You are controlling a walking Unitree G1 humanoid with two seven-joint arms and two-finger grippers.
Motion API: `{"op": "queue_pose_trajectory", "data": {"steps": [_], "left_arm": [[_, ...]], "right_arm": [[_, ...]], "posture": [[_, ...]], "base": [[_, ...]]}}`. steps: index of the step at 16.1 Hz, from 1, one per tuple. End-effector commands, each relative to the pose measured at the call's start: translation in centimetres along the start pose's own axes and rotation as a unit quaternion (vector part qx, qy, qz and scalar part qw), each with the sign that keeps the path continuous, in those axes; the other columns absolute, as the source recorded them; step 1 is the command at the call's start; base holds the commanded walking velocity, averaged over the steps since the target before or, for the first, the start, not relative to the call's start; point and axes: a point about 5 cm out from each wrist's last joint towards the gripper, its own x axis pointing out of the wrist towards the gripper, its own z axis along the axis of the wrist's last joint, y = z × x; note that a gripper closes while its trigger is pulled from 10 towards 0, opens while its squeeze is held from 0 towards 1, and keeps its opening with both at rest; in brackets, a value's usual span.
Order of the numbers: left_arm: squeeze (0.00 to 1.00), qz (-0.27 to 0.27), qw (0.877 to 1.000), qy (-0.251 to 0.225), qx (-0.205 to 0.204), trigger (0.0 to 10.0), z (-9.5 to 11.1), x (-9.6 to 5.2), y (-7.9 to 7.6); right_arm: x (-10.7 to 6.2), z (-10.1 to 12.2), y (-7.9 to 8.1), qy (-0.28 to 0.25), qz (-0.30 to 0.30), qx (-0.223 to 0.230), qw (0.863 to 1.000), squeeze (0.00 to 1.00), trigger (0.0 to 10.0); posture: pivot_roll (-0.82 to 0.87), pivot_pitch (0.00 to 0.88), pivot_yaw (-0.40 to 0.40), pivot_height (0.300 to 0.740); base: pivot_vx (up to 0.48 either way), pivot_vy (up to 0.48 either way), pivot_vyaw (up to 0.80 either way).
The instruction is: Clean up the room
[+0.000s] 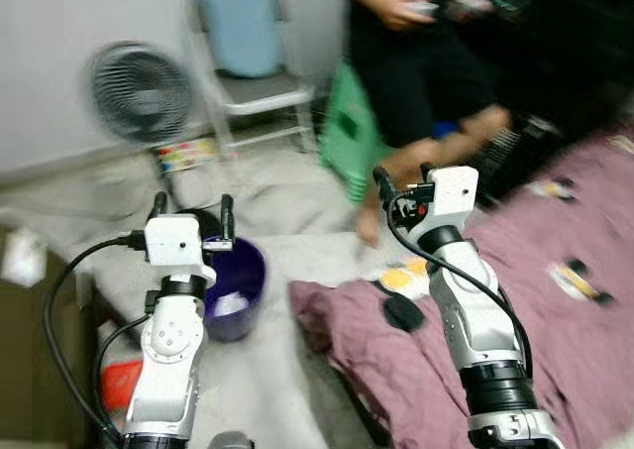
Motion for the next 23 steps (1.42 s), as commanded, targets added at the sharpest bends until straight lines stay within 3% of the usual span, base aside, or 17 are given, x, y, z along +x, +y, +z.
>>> {"op": "queue_pose_trajectory", "data": {"steps": [1,23], "left_arm": [[0.0,0.003,1.0,0.003,0.005,10.0,-0.15,-0.08,0.18],[0.0,-0.016,1.0,0.002,0.001,10.0,-0.1,0.18,-0.53]], "right_arm": [[0.25,0.49,0.52,-0.012,0.01,-0.002,1.0,0.0,10.0],[0.15,0.29,0.5,-0.012,0.007,-0.003,1.0,0.0,10.0]], "posture": [[-0.02,0.015,-0.032,0.74],[-0.02,0.002,-0.019,0.74]], "base": [[0.0,0.0,0.8],[0.0,0.0,0.8]]}}
